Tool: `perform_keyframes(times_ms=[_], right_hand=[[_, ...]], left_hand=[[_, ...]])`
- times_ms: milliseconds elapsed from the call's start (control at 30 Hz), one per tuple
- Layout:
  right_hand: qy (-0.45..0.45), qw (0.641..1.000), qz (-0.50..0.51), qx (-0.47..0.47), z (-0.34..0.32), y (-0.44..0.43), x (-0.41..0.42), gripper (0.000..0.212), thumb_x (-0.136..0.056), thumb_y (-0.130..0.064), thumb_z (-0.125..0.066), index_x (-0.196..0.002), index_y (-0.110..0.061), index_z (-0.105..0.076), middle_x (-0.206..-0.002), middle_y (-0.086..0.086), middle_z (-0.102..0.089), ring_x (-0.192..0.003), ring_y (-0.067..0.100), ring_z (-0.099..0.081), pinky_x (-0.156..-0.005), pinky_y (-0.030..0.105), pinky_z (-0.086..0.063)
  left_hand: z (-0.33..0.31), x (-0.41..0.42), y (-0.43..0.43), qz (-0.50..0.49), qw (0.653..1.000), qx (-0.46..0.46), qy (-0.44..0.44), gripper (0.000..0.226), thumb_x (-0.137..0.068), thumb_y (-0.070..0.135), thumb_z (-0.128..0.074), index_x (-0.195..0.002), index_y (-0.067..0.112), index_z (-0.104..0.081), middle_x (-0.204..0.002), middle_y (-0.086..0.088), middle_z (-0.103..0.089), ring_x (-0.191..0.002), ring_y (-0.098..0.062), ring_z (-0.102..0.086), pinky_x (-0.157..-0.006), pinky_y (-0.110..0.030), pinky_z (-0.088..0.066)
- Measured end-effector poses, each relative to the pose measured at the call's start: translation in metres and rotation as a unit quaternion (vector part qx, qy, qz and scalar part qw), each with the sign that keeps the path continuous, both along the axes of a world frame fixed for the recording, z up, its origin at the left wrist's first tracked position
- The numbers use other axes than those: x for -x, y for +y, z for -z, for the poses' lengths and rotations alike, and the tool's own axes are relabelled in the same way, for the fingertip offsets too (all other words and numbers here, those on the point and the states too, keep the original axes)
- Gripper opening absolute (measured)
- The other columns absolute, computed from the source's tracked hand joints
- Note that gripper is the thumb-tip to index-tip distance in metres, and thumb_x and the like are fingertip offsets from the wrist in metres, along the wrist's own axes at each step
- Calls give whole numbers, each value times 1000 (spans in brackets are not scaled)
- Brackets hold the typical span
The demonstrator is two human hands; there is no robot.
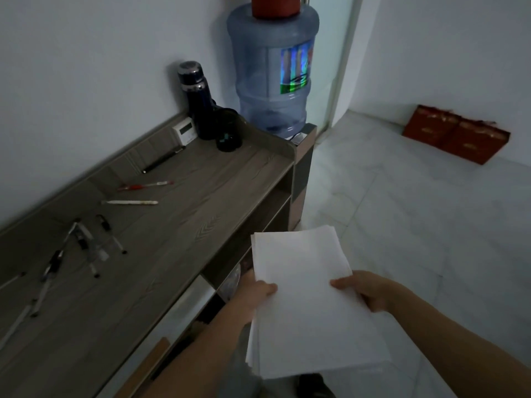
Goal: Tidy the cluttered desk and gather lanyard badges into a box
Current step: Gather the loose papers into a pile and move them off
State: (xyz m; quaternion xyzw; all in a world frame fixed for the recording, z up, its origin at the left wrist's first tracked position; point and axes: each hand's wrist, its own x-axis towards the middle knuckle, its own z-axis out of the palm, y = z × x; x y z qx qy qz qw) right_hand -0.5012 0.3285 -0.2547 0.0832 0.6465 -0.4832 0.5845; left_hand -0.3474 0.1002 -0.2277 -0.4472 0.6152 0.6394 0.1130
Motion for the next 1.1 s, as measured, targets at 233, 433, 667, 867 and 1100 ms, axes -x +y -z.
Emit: perform_keyframes(times_ms=[233,433,667,867,1100], right_hand=[[-33,997,-23,65,4,-8,38,67,-67,-16,-88,-124,-3,-57,-118,22,-66,-106,42,-65,-77,50,-57],[11,1000,-15,8,12,-36,68,62,-65,-14,-84,-120,-2,-60,-108,22,-70,-96,41,-69,-76,51,-57],[58,994,85,41,15,-73,106,49,-71,-17,-80,-114,-2,-63,-94,15,-75,-82,33,-73,-61,42,-59],[-14,986,160,49,42,-134,101,44,-84,-7,-70,-125,1,-55,-111,18,-67,-95,35,-65,-82,51,-51],[-140,958,246,42,63,-209,65,53,-90,-13,-66,-138,-5,-45,-136,19,-52,-118,41,-53,-96,60,-42]], left_hand=[[4,15,-34,-76,977,-187,62,46,-82,20,-75,-123,22,-56,-118,-9,-66,-106,-27,-63,-90,-43,-52],[19,51,-37,-73,996,-18,42,44,-87,10,-65,-128,21,-51,-111,2,-62,-95,-13,-59,-80,-33,-49],[15,48,-53,-102,973,-202,55,37,-87,21,-69,-122,18,-57,-117,-9,-68,-106,-25,-65,-91,-40,-53],[14,34,-64,-263,948,-178,24,32,-95,16,-58,-124,1,-54,-122,-22,-60,-103,-34,-61,-88,-49,-53],[-10,17,-63,-163,984,-62,-42,21,-97,19,-56,-112,5,-58,-95,-17,-65,-74,-23,-64,-67,-34,-57]])
